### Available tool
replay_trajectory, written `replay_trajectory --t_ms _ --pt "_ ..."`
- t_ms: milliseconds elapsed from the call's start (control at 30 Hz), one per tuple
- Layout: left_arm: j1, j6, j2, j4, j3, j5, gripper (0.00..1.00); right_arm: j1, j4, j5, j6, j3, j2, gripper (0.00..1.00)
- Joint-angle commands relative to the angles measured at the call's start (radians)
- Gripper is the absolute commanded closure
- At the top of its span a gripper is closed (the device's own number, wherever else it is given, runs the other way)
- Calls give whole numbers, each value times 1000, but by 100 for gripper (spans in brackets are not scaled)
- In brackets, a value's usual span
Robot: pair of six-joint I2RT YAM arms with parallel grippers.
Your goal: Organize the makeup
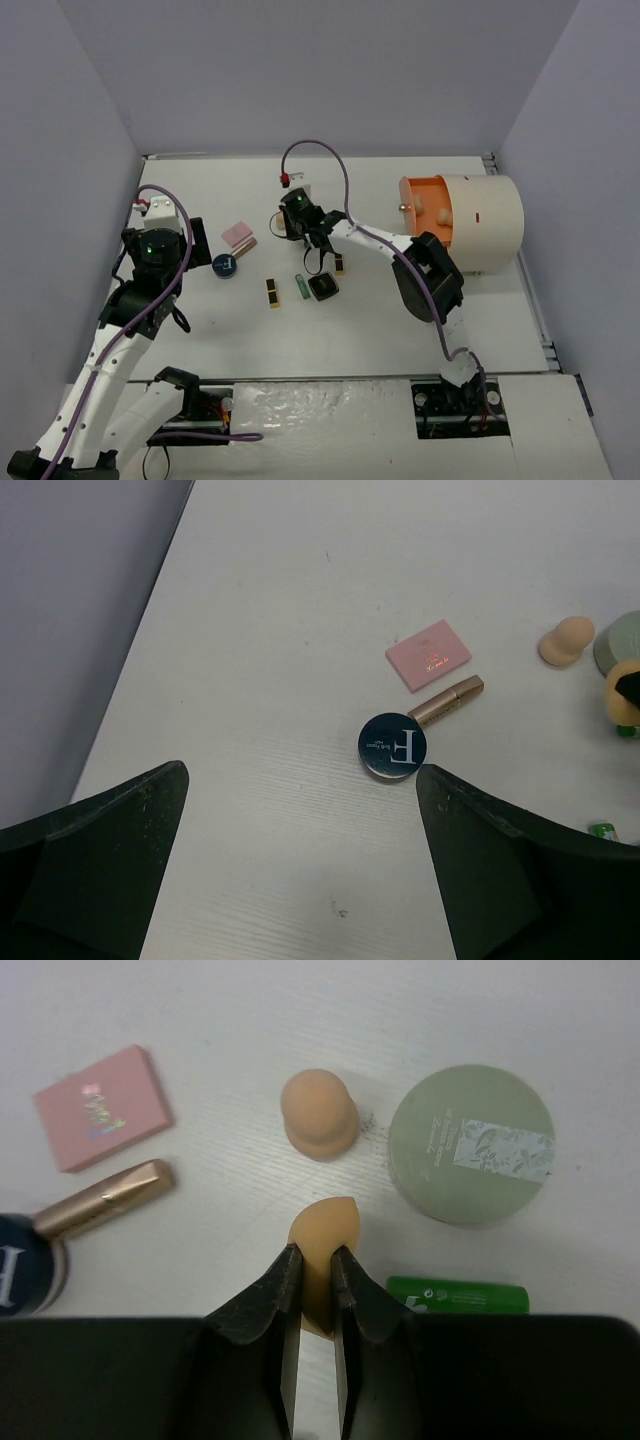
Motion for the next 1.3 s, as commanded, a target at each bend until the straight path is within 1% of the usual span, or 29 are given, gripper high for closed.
replay_trajectory --t_ms 0,133,200,267,333,433,567,733,800,933,1067,1167,1267 --pt "7 -19 4 46 20 -1 3 7 13 -13 -99 -39 -324 100" --pt "7 -19 5 46 20 -3 3 -11 -75 37 -172 -74 -513 100" --pt "8 -19 5 46 20 -1 3 -53 -113 44 -200 -88 -610 100" --pt "8 -19 5 46 21 1 3 -85 -132 39 -213 -114 -659 100" --pt "8 -19 5 46 18 6 3 -189 -149 9 -235 -155 -764 100" --pt "7 -20 12 46 18 11 3 -285 -185 7 -252 -200 -844 100" --pt "7 -20 21 44 20 13 3 -418 -214 -8 -244 -258 -911 100" --pt "7 -20 24 44 18 14 3 -546 -227 -70 -239 -318 -932 100" --pt "7 -20 27 45 18 14 3 -573 -227 -86 -233 -336 -920 100" --pt "7 -19 31 44 20 12 3 -604 -226 -104 -241 -347 -864 100" --pt "7 -19 32 45 18 13 3 -605 -224 -124 -259 -328 -816 99" --pt "7 -19 34 44 20 16 3 -605 -224 -132 -278 -311 -785 94" --pt "7 -19 33 44 20 17 3 -606 -224 -115 -290 -301 -775 84"
